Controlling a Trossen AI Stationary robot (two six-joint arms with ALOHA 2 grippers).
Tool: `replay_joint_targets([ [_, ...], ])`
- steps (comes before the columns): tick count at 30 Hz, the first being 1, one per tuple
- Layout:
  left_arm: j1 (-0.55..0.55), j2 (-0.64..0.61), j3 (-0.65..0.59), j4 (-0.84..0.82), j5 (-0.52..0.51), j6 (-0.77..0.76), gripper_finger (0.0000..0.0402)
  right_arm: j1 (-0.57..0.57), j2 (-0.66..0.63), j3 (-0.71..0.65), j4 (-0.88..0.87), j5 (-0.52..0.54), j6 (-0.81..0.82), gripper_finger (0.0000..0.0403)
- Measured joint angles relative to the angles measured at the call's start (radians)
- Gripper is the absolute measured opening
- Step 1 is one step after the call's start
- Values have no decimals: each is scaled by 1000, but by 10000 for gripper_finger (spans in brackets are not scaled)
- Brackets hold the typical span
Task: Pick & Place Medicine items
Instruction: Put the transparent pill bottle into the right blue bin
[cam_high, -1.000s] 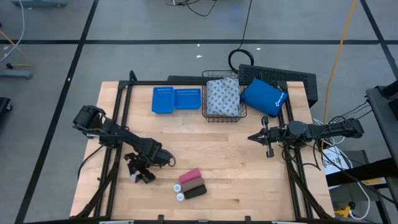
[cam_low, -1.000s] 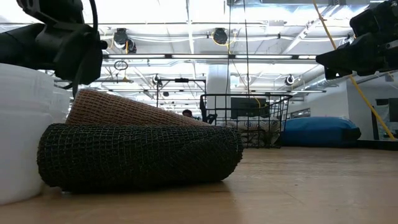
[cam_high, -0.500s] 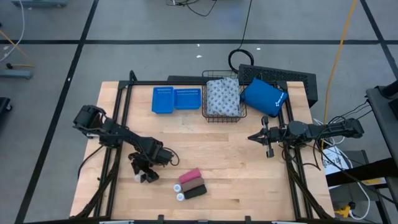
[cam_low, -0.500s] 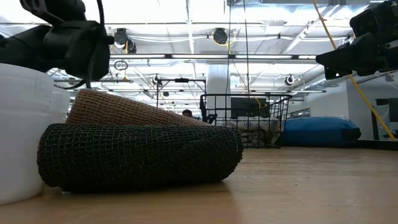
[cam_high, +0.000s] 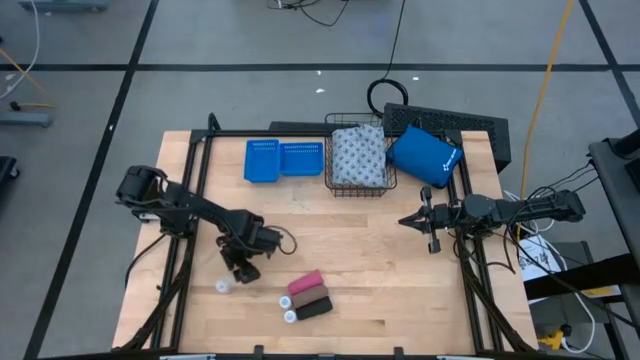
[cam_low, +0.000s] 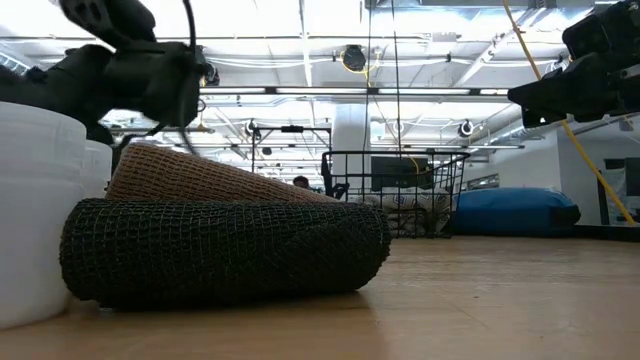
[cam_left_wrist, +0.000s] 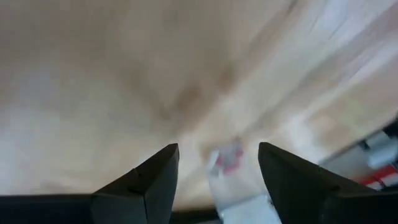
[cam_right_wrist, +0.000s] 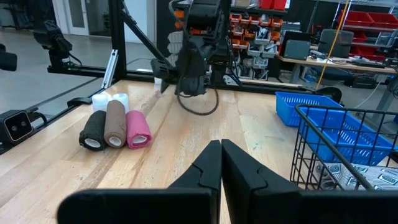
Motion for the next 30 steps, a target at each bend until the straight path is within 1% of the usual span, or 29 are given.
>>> replay_joint_targets([
  [2, 15, -28, 22, 3, -70, 11, 228, 0, 0, 0, 0, 0, 0, 0],
  [4, 24, -64, 52, 3, -160, 28, 228, 0, 0, 0, 0, 0, 0, 0],
  [6, 21, -111, 89, 3, -286, 49, 228, 0, 0, 0, 0, 0, 0, 0],
  [8, 5, -181, 130, 7, -435, 52, 227, 0, 0, 0, 0, 0, 0, 0],
  [11, -59, -305, 173, 35, -682, 26, 227, 0, 0, 0, 0, 0, 0, 0],
  [13, -120, -394, 177, 83, -819, 7, 227, 0, 0, 0, 0, 0, 0, 0],
  [15, -188, -478, 172, 128, -912, -27, 227, 0, 0, 0, 0, 0, 0, 0],
  [16, -225, -520, 168, 139, -942, -52, 227, 0, 0, 0, 0, 0, 0, 0],
  [19, -325, -609, 163, 137, -965, -157, 228, 0, 0, 0, 0, 0, 0, 0],
  [22, -397, -639, 161, 142, -968, -243, 227, 0, 0, 0, 0, 0, 0, 0],
  [26, -436, -647, 161, 151, -965, -220, 227, 0, 0, 0, 0, 0, 0, 0],
  [28, -457, -633, 161, 150, -953, -242, 227, 0, 0, 0, 0, 0, 0, 0],
  [30, -481, -608, 161, 120, -882, -242, 227, 0, 0, 0, 0, 0, 0, 0],
])
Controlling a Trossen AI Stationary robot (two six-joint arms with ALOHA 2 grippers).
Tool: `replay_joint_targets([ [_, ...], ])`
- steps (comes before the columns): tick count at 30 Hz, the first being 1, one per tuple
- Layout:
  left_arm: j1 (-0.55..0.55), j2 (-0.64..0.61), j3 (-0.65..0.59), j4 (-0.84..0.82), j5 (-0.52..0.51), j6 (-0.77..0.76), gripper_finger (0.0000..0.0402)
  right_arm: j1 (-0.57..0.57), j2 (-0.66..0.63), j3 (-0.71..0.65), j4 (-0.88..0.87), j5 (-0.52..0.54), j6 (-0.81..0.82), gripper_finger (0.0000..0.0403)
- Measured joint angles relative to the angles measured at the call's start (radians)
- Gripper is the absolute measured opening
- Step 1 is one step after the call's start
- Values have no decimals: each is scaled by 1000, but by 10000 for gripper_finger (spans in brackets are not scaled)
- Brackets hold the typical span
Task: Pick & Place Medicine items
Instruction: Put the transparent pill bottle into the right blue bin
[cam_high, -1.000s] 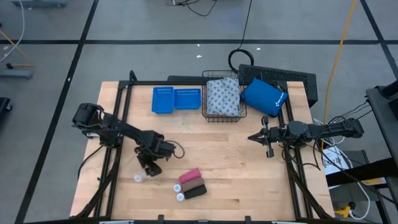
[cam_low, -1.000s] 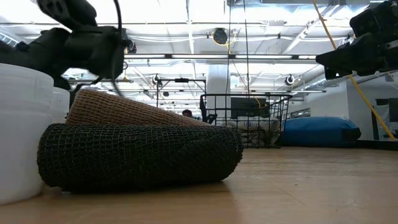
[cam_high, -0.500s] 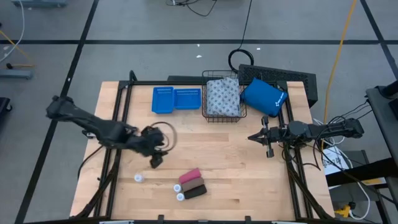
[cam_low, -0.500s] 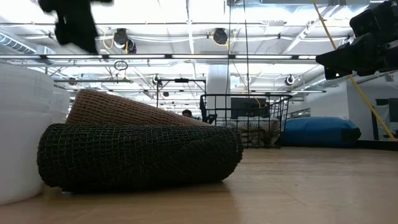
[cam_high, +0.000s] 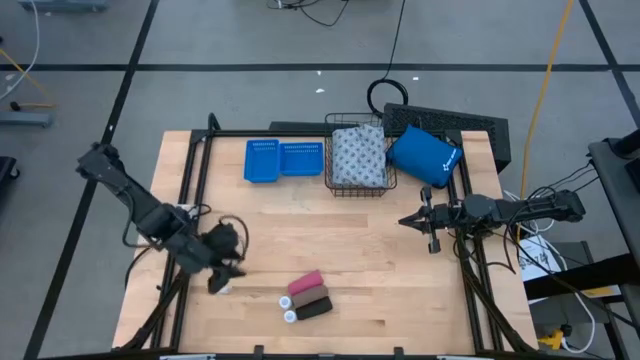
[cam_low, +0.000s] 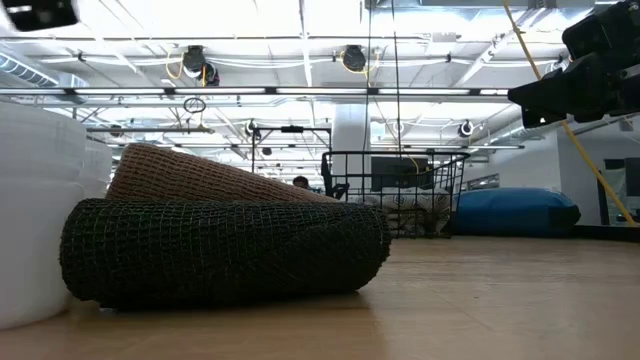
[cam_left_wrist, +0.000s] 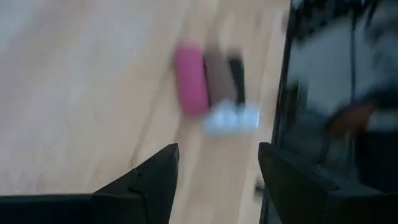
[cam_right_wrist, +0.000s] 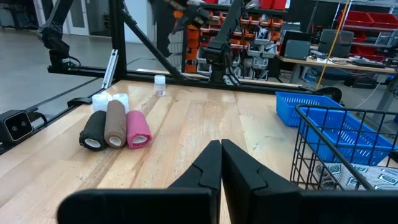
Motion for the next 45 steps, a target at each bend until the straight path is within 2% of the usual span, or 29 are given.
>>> replay_joint_targets([
  [3, -54, 49, 0, -104, 64, -63, 227, 0, 0, 0, 0, 0, 0, 0],
  [9, -216, 88, -1, -333, -39, -457, 227, 0, 0, 0, 0, 0, 0, 0],
  [15, -443, 117, -1, -314, -204, -760, 227, 0, 0, 0, 0, 0, 0, 0],
  [20, -577, 229, -1, -314, -181, -957, 227, 0, 0, 0, 0, 0, 0, 0],
  [24, -639, 350, -1, -305, -98, -968, 227, 0, 0, 0, 0, 0, 0, 0],
  [27, -652, 438, -1, -295, -21, -944, 227, 0, 0, 0, 0, 0, 0, 0],
  [29, -651, 488, -1, -299, -7, -947, 227, 0, 0, 0, 0, 0, 0, 0],
  [34, -632, 575, -1, -301, -26, -947, 227, 0, 0, 0, 0, 0, 0, 0],
  [40, -599, 650, 0, -282, -119, -992, 227, 0, 0, 0, 0, 0, 0, 0],
  [45, -576, 705, 0, -250, -133, -970, 227, 0, 0, 0, 0, 0, 0, 0],
])
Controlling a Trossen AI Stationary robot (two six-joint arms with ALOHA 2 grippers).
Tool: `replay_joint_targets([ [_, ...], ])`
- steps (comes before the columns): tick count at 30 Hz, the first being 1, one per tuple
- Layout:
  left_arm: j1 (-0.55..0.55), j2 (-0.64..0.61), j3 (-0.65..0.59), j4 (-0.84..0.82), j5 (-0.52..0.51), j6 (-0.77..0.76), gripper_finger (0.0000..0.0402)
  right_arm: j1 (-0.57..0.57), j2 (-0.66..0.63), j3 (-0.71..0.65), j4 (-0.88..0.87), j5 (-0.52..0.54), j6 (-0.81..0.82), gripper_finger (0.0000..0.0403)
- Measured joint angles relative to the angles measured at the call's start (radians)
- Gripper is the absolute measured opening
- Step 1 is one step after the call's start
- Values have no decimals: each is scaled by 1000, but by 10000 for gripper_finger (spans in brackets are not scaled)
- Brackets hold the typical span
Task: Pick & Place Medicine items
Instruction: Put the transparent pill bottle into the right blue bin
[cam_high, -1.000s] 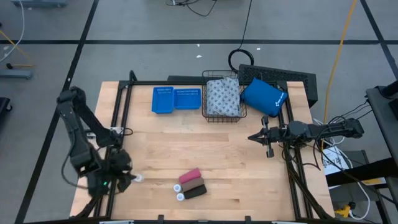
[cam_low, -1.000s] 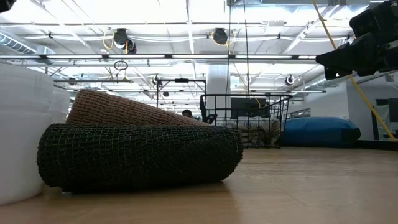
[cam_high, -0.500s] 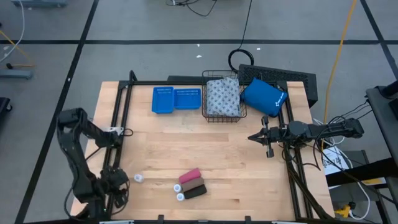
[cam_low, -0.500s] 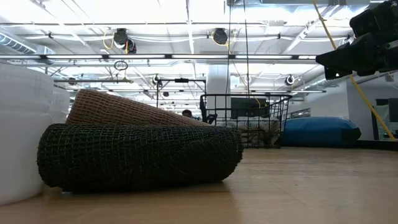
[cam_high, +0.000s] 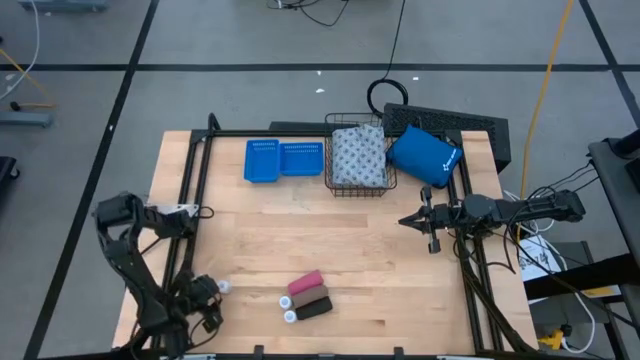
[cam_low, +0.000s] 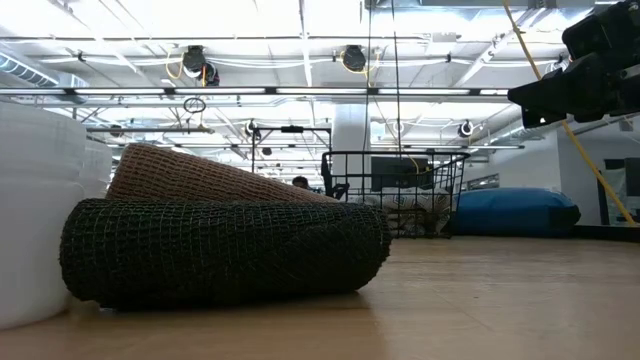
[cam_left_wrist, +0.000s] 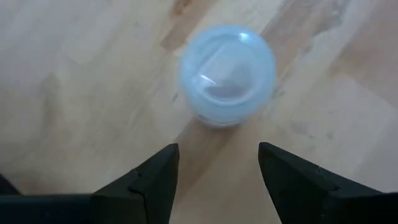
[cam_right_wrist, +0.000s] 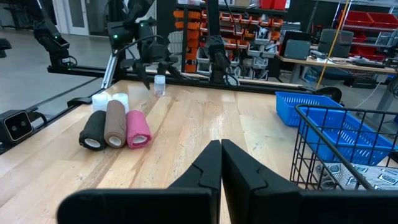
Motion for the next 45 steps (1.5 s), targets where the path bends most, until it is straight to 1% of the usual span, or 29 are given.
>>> replay_joint_targets([
  [3, 10, 36, 0, 2, -4, -4, 227, 0, 0, 0, 0, 0, 0, 0],
  [9, 12, 87, 3, 13, -104, -34, 227, 0, 0, 0, 0, 0, 0, 0],
  [13, 13, 95, 1, 9, -139, -36, 227, 0, 0, 0, 0, 0, 0, 0],
  [17, 28, 99, -2, 7, -219, -36, 227, 0, 0, 0, 0, 0, 0, 0],
  [21, 42, 98, -2, 6, -258, -22, 227, 0, 0, 0, 0, 0, 0, 0],
  [25, 44, 98, -2, 10, -245, -6, 227, 0, 0, 0, 0, 0, 0, 0],
  [28, 41, 97, -2, 13, -168, -7, 227, 0, 0, 0, 0, 0, 0, 0],
  [31, 33, 95, -1, 24, -121, -9, 227, 0, 0, 0, 0, 0, 0, 0],
  [35, 21, 95, 0, 30, -137, -39, 227, 0, 0, 0, 0, 0, 0, 0],
  [41, 21, 96, -1, 32, -151, -31, 227, 0, 0, 0, 0, 0, 0, 0],
  [43, 21, 96, -1, 33, -162, -29, 220, 0, 0, 0, 0, 0, 0, 0],
  [45, 21, 96, -1, 35, -188, -28, 201, 0, 0, 0, 0, 0, 0, 0],
])
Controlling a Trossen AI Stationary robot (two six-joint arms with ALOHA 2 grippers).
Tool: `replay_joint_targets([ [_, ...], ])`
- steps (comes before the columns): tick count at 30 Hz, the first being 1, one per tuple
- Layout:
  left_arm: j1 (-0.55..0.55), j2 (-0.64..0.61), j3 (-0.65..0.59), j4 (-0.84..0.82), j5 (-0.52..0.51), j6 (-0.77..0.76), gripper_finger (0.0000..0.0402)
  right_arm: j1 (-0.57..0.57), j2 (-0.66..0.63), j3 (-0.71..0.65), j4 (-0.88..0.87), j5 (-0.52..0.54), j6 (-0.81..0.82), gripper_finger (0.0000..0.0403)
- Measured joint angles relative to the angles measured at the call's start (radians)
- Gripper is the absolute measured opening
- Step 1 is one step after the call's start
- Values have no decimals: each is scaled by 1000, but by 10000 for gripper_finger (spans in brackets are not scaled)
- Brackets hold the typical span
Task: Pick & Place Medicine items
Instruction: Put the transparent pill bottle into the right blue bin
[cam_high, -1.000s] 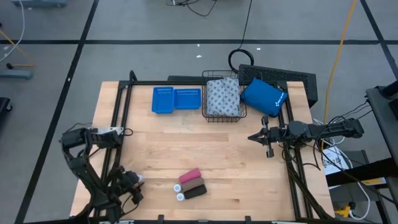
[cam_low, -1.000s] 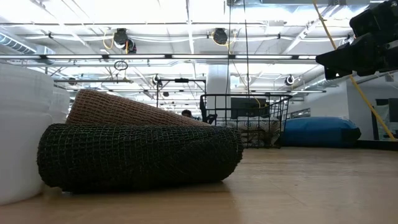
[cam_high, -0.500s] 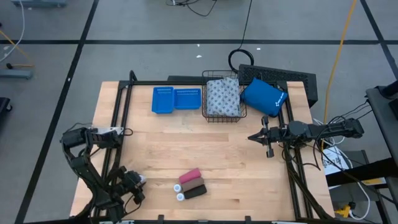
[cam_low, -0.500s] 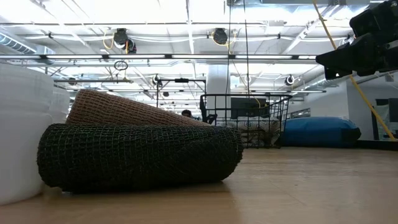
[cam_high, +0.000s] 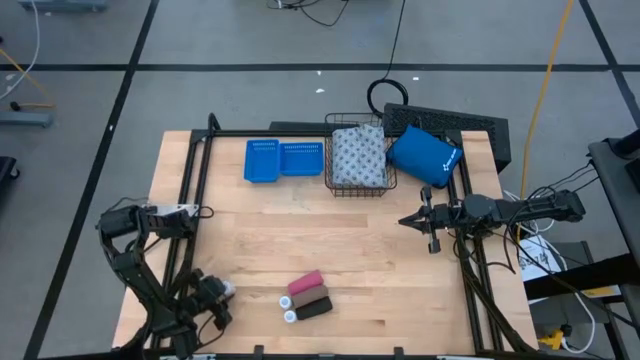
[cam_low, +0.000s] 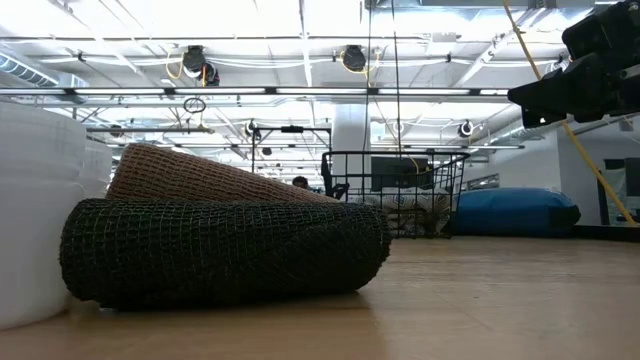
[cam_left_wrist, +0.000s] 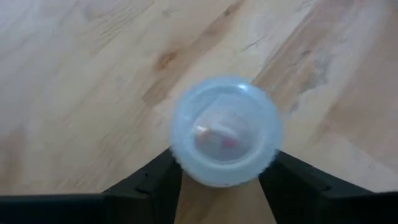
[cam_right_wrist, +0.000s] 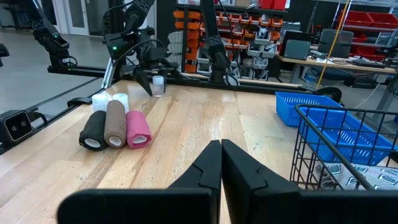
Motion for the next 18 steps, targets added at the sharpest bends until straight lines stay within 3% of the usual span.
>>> replay_joint_targets([
  [6, 2, 0, 0, -2, -72, 24, 137, 0, 0, 0, 0, 0, 0, 0],
  [12, 46, 0, 0, -5, -93, 26, 150, 0, 0, 0, 0, 0, 0, 0],
  [18, 210, -17, 0, -9, -170, 154, 155, 0, 0, 0, 0, 0, 0, 0],
])
